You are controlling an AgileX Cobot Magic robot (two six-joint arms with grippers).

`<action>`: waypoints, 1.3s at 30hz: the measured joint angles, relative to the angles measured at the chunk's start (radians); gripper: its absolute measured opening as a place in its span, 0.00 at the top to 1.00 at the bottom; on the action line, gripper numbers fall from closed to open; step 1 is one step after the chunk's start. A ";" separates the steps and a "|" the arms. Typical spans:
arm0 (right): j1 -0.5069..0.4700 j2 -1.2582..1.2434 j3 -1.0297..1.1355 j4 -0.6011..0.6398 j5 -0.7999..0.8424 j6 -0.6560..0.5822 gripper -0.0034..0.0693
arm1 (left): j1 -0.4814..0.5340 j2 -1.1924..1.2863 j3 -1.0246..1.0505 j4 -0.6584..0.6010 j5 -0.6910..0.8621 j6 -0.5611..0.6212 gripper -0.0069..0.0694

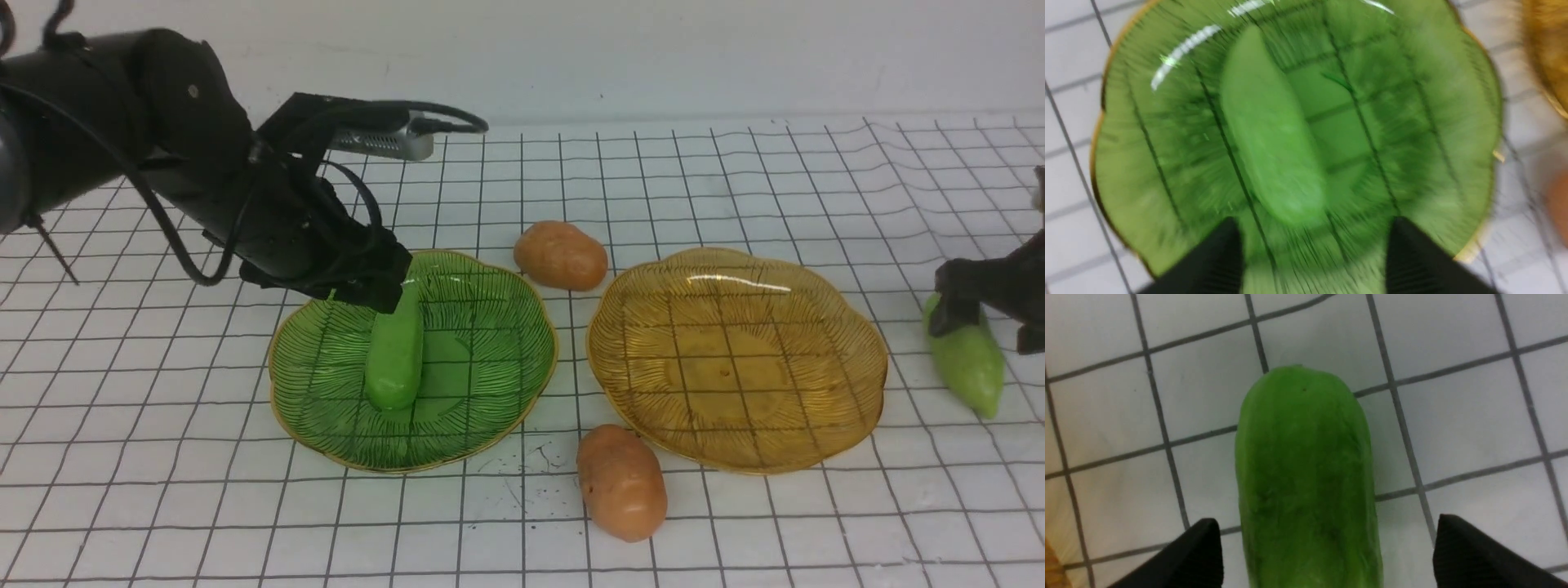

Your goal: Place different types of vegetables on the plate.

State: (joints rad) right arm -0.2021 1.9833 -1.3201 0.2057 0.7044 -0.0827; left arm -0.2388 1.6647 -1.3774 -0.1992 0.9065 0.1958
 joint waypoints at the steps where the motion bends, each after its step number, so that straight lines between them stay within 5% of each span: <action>1: 0.000 0.002 0.000 0.003 0.000 0.000 0.08 | 0.000 -0.005 0.000 0.000 0.006 0.000 0.47; 4: 0.000 0.012 -0.001 0.037 -0.011 -0.004 0.22 | 0.000 -0.090 0.000 -0.003 0.091 0.000 0.76; 6: 0.000 0.012 -0.001 0.040 -0.011 -0.005 0.46 | 0.000 -0.163 0.000 -0.004 0.132 0.000 0.86; 8: 0.000 0.008 -0.001 0.035 -0.004 -0.005 0.45 | 0.000 -0.231 0.000 -0.004 0.168 0.000 0.90; 14: 0.000 -0.140 0.000 0.045 0.014 0.016 0.44 | 0.000 -0.443 0.011 0.007 0.244 -0.004 0.92; 18: 0.038 -0.323 -0.001 0.211 -0.004 0.008 0.44 | 0.000 -0.616 0.080 -0.017 0.233 -0.019 0.92; 23: 0.198 -0.393 -0.008 0.441 0.010 -0.118 0.44 | 0.000 -0.769 0.208 -0.047 0.166 -0.026 0.92; 29: 0.538 -0.282 -0.008 0.691 -0.052 -0.263 0.44 | 0.000 -0.934 0.417 -0.108 0.070 -0.027 0.92; 34: 0.706 -0.092 -0.101 0.743 -0.139 -0.312 0.44 | 0.000 -1.012 0.482 -0.145 0.058 -0.027 0.92; 39: 0.751 0.053 -0.245 0.745 -0.114 -0.311 0.37 | 0.000 -1.056 0.486 -0.162 0.076 -0.027 0.92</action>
State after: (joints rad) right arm 0.5491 2.0361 -1.5652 0.9508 0.5900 -0.3936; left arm -0.2390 0.6084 -0.8909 -0.3615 0.9824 0.1685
